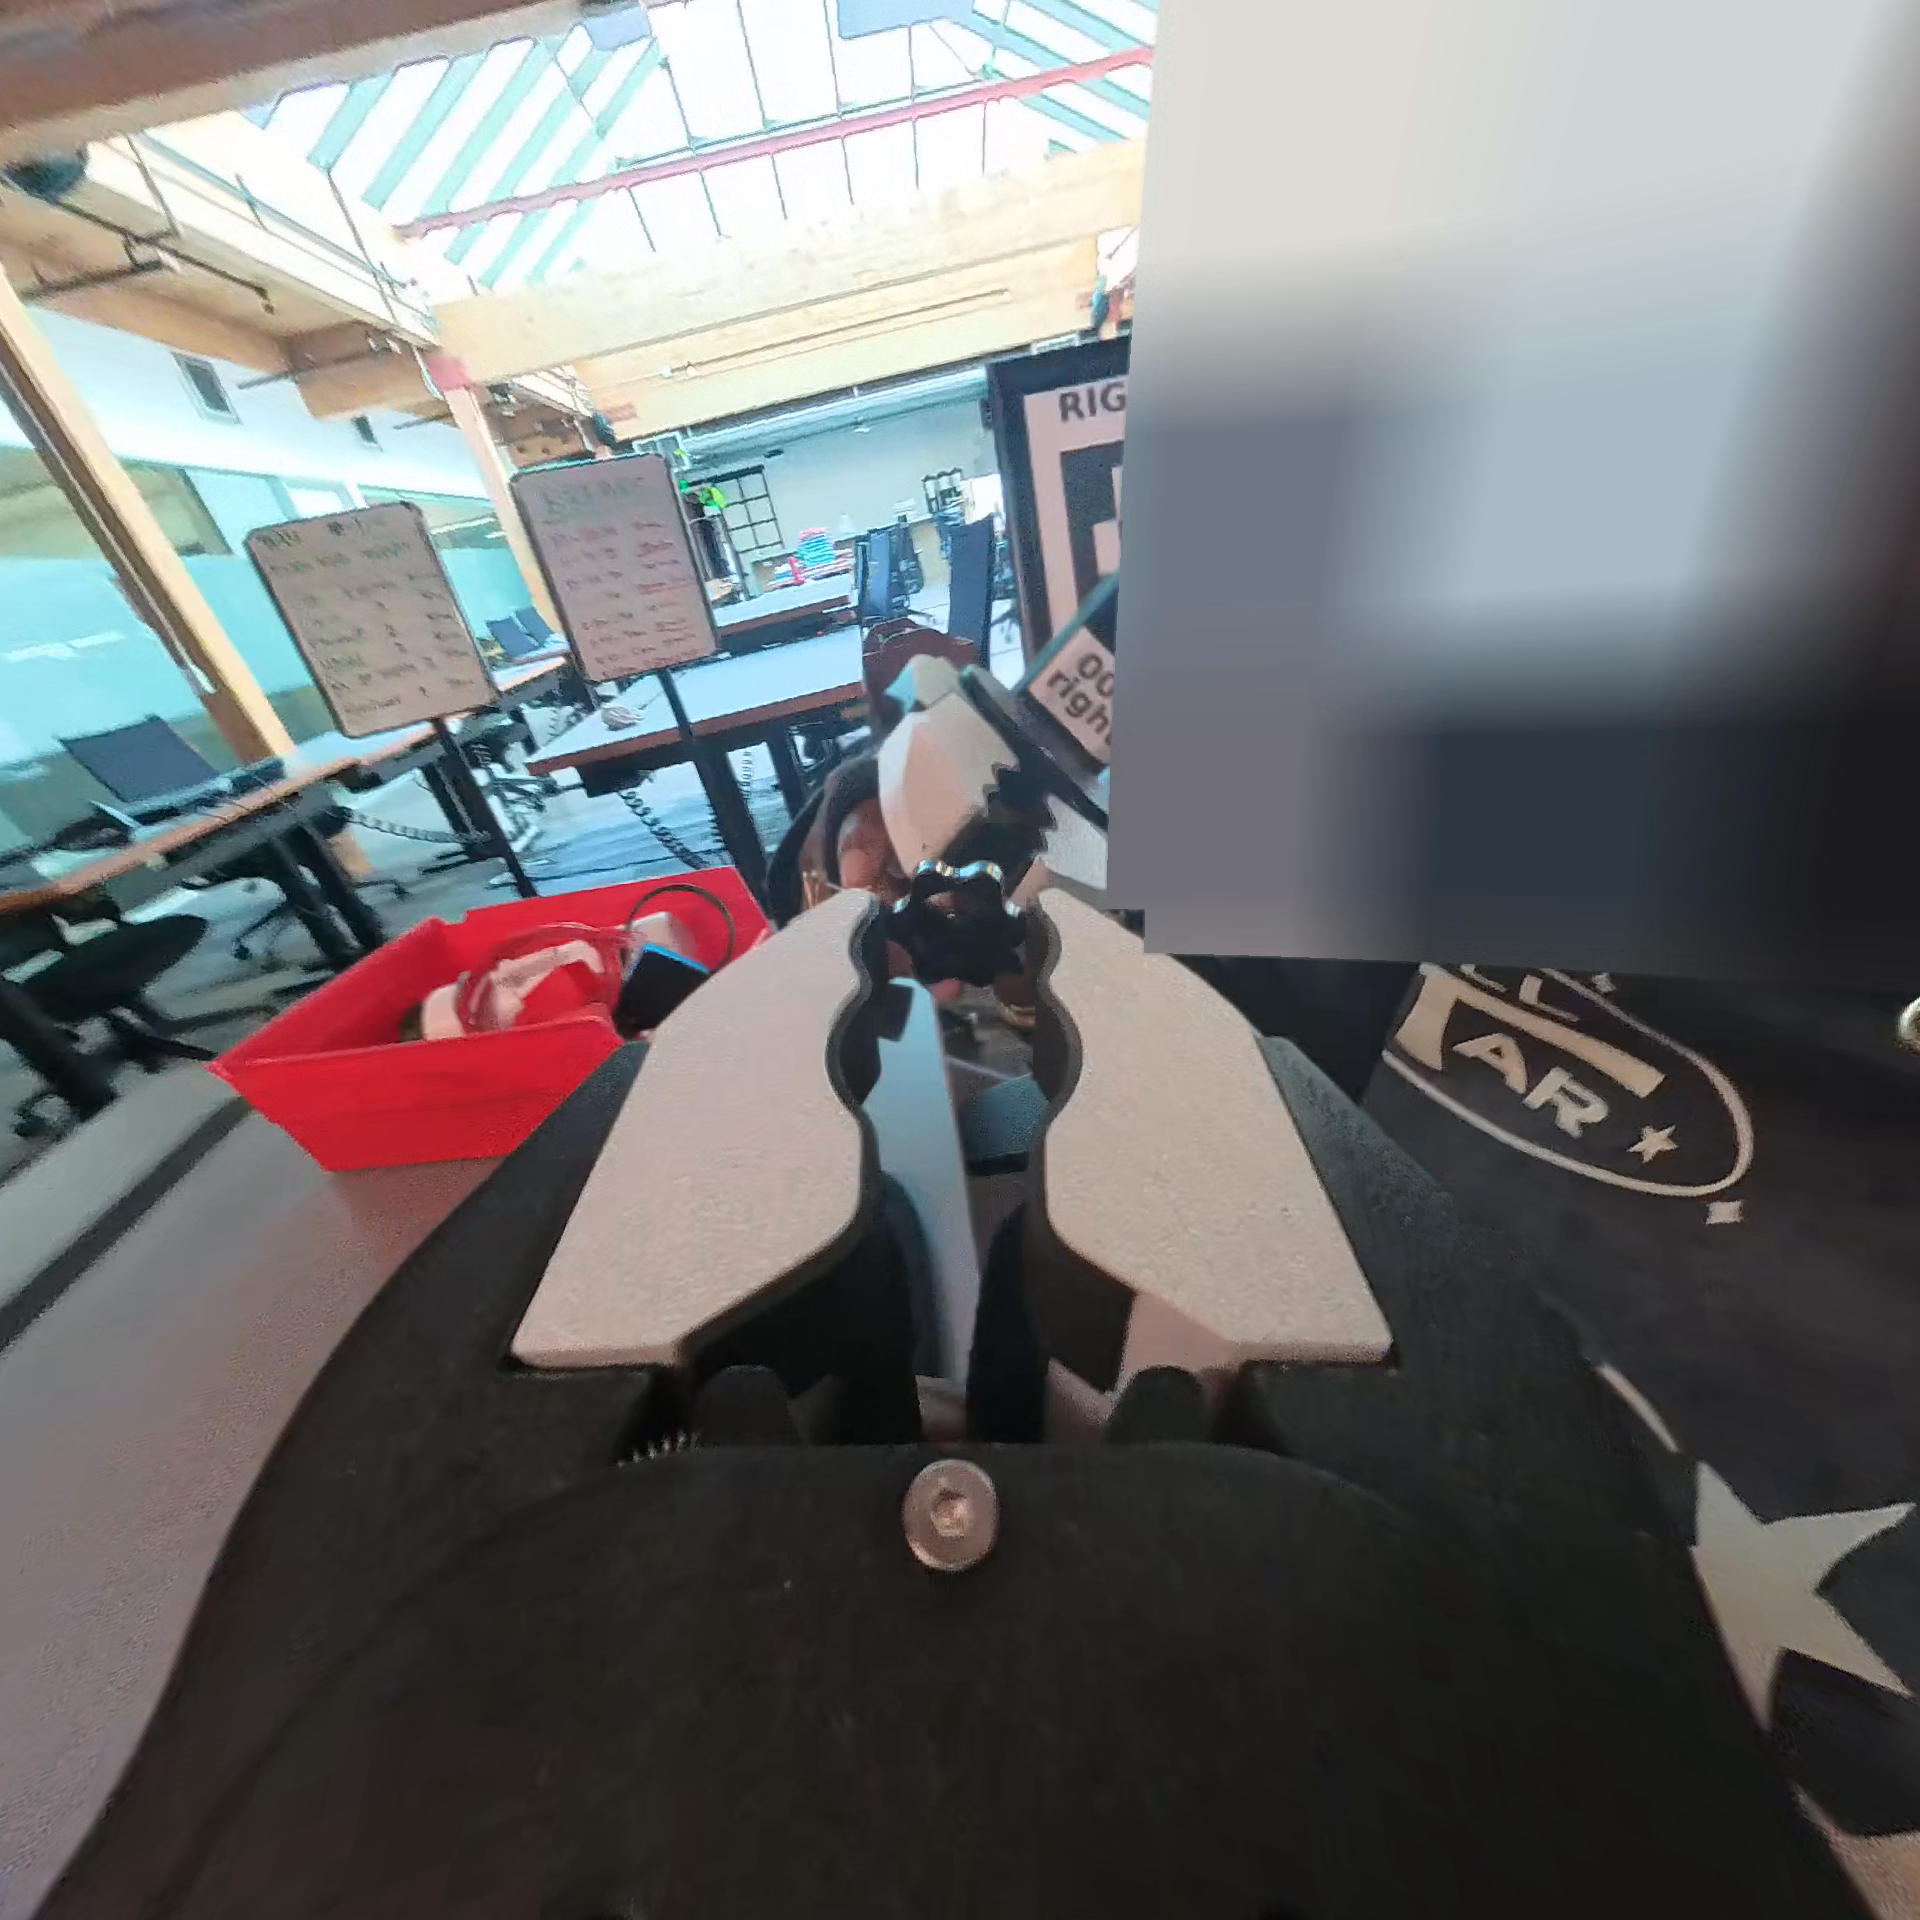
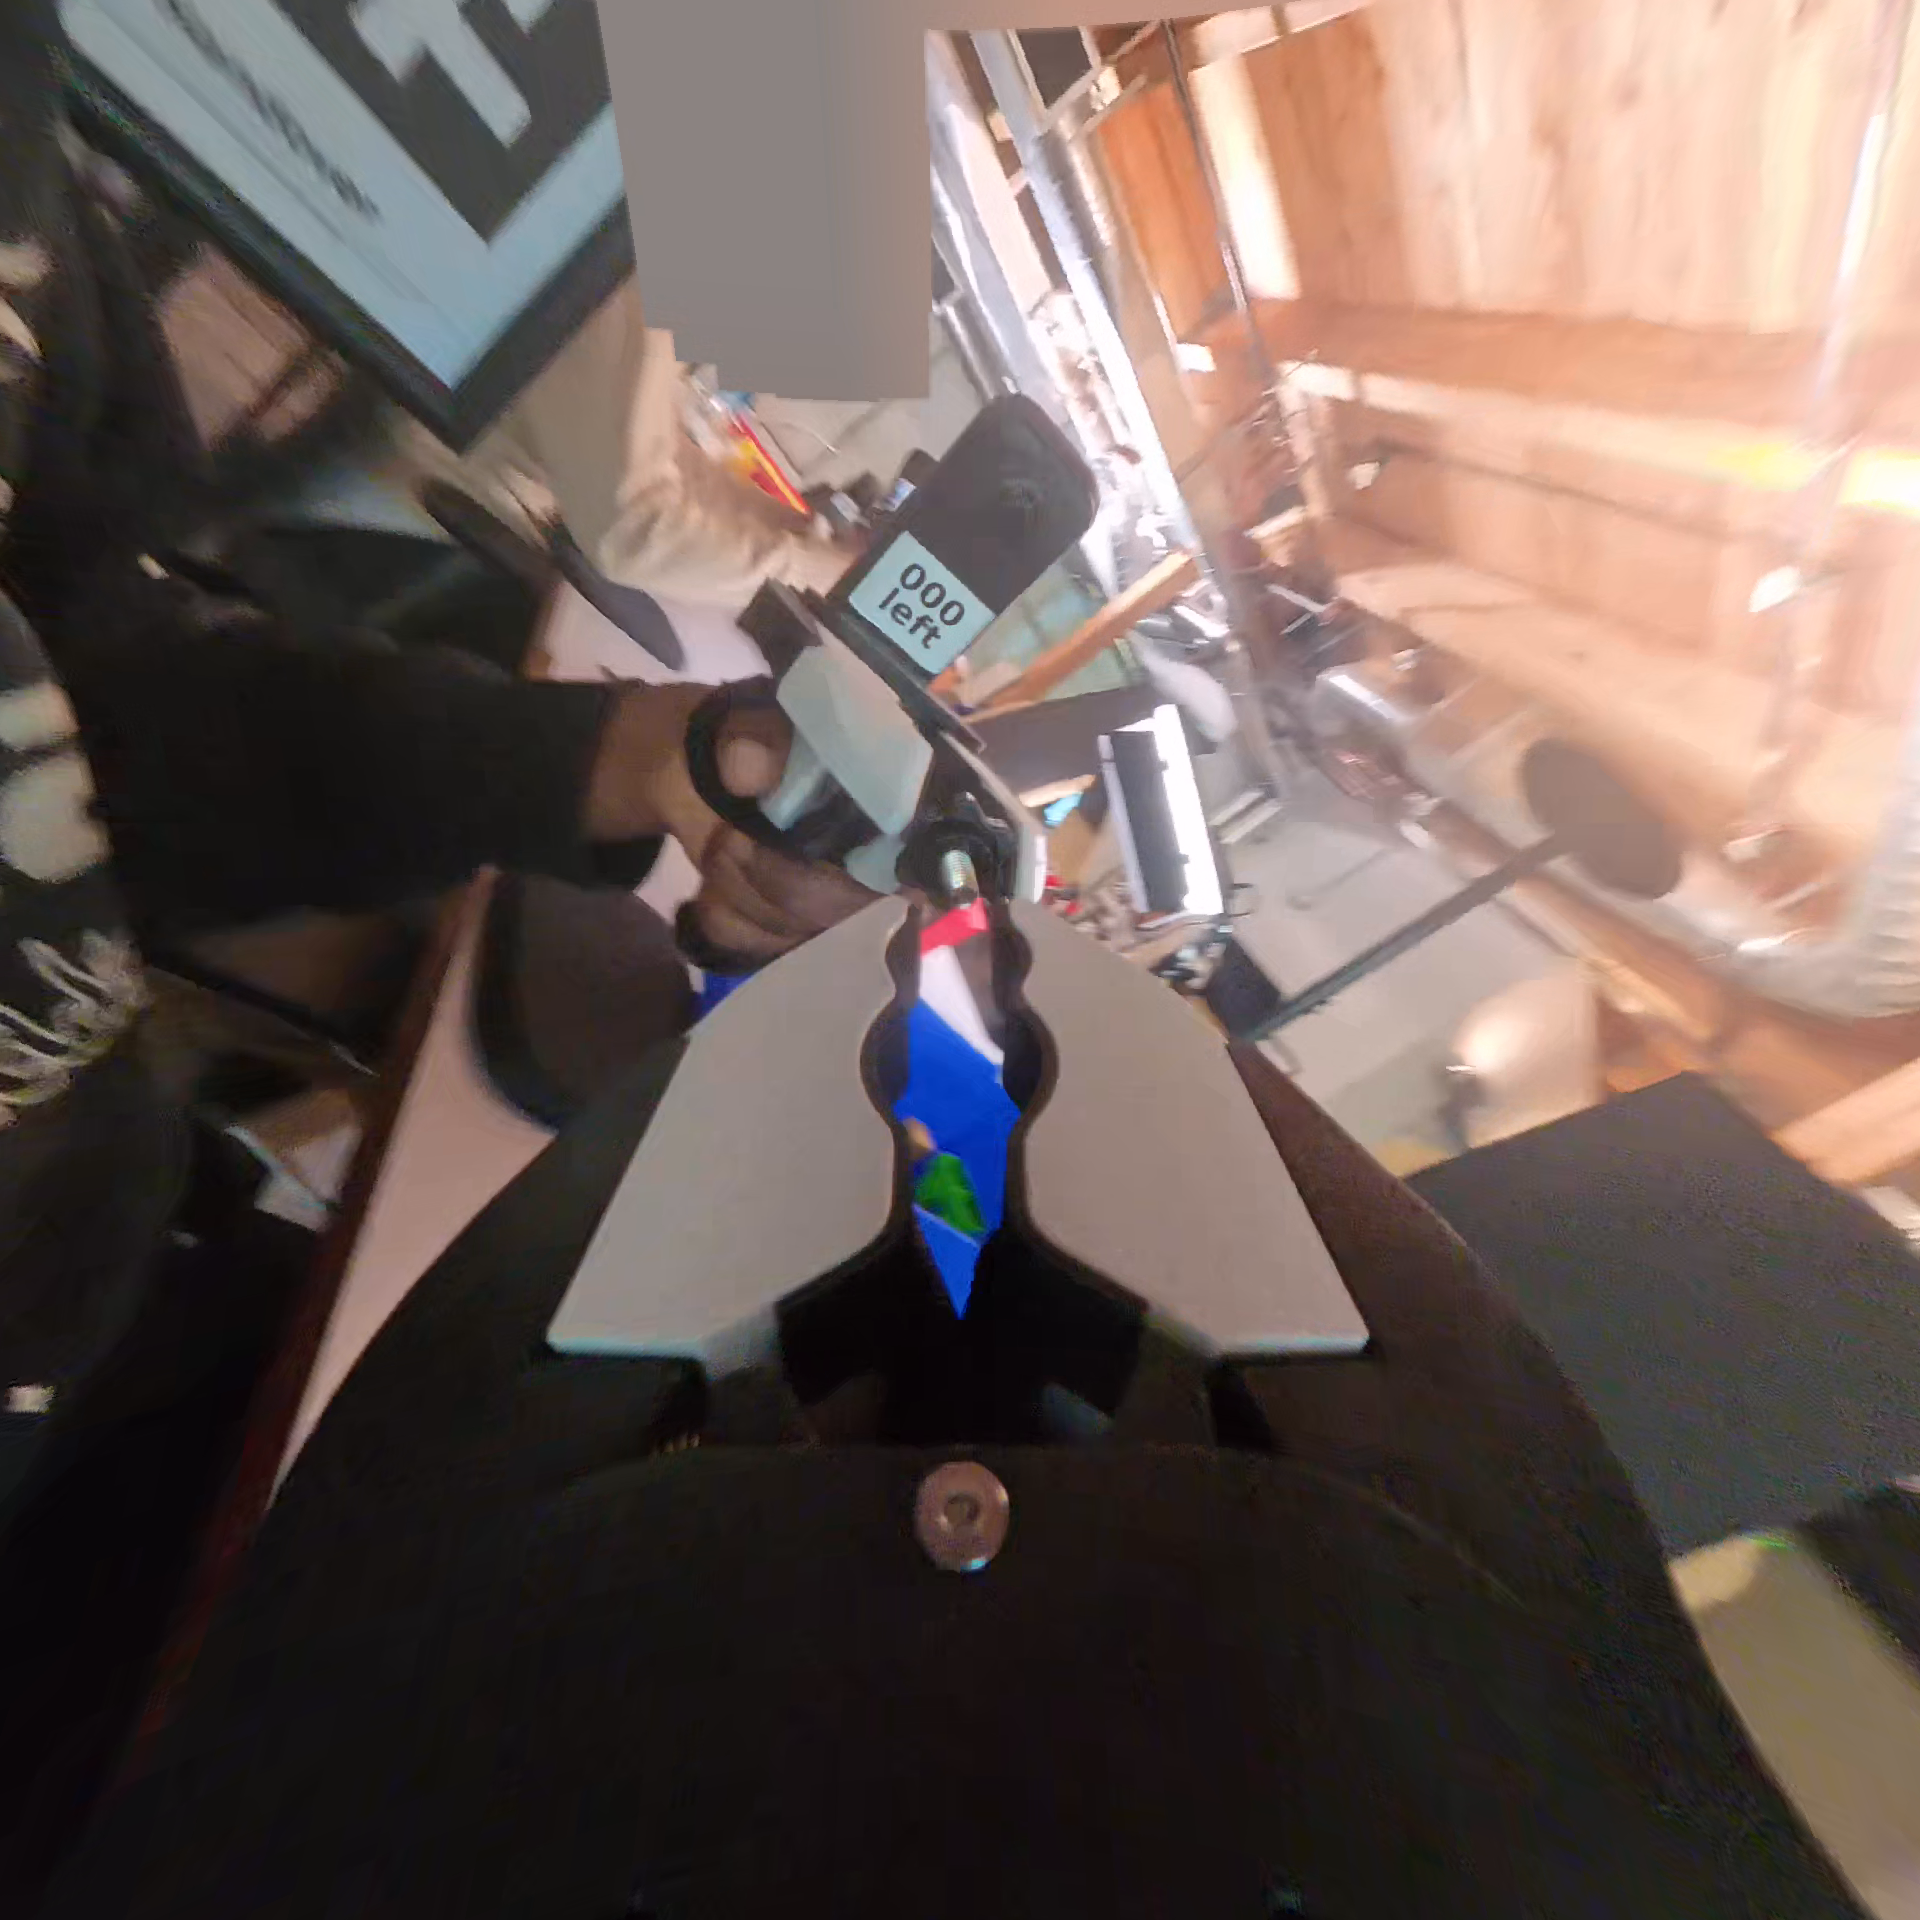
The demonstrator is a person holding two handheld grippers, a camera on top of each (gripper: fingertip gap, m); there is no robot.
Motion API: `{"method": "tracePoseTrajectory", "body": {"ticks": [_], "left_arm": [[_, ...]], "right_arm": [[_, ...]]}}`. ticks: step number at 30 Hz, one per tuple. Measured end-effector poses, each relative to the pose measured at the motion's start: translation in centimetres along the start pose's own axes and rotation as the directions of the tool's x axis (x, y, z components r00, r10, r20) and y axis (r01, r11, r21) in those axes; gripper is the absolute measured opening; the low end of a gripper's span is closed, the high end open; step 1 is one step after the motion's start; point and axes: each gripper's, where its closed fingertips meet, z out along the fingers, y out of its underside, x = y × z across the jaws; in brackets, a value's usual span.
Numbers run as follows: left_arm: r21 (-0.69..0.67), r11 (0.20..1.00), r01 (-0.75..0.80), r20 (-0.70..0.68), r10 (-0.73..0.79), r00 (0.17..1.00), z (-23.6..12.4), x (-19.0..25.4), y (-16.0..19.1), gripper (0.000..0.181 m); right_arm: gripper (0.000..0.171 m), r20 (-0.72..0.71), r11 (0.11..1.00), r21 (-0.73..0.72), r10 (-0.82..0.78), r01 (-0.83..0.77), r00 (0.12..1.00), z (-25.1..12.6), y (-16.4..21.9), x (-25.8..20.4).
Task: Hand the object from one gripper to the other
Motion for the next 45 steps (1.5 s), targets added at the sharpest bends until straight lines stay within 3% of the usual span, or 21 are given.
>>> {"method": "tracePoseTrajectory", "body": {"ticks": [6, 15, 18, 20, 24, 31, 34, 39, 43, 45], "left_arm": [[-0.028, 0.996, 0.086, -0.014, -0.087, 0.996, 0.1, -0.3, 0.7, 0.024], [-0.025, 0.996, 0.080, -0.049, -0.081, 0.996, 0.4, 0.3, 0.7, 0.024], [0.024, 0.997, -0.071, -0.023, 0.071, 0.997, 0.3, 0.4, 0.2, 0.031], [0.046, 0.980, -0.193, 0.000, 0.193, 0.981, 0.1, 0.7, -0.1, 0.042], [-0.019, 0.929, -0.370, 0.091, 0.370, 0.925, -0.1, 0.2, 0.0, 0.043], [-0.048, 0.909, -0.413, 0.114, 0.416, 0.902, 0.4, 0.0, 0.3, 0.041], [-0.056, 0.909, -0.413, 0.103, 0.416, 0.903, 0.4, 0.1, 0.4, 0.025], [-0.058, 0.944, -0.325, 0.071, 0.329, 0.942, 0.4, 0.3, 0.5, 0.023], [0.002, 0.994, -0.112, 0.032, 0.112, 0.993, 0.1, 0.1, -0.2, 0.022], [0.013, 0.999, -0.031, 0.007, 0.031, 0.999, -0.1, -0.1, -0.2, 0.022]], "right_arm": [[0.015, -0.056, 0.989, -0.013, -0.149, 0.148, 0.987, 0.1, -0.1, 0.0], [0.006, -0.032, 0.980, -0.046, -0.193, 0.191, 0.981, 0.3, 0.2, -0.5], [0.006, -0.034, 0.998, -0.028, -0.061, 0.060, 0.998, 0.3, 0.1, 0.0], [0.006, 0.021, 0.989, -0.024, 0.148, -0.148, 0.989, 0.4, 0.2, 0.2], [0.006, 0.160, 0.846, -0.015, 0.528, -0.532, 0.834, 0.2, -0.1, 0.1], [0.006, 0.212, 0.787, -0.035, 0.608, -0.616, 0.765, 0.2, -0.1, -0.2], [0.006, 0.218, 0.788, -0.043, 0.607, -0.614, 0.764, 0.3, -0.2, -0.4], [0.006, 0.207, 0.825, -0.021, 0.557, -0.565, 0.804, 0.3, -0.3, -0.4], [0.018, 0.057, 0.976, 0.058, 0.208, -0.211, 0.977, 0.0, -0.5, 0.3], [0.021, -0.021, 0.999, 0.034, 0.030, -0.029, 0.999, -0.1, -0.4, 0.6]]}}
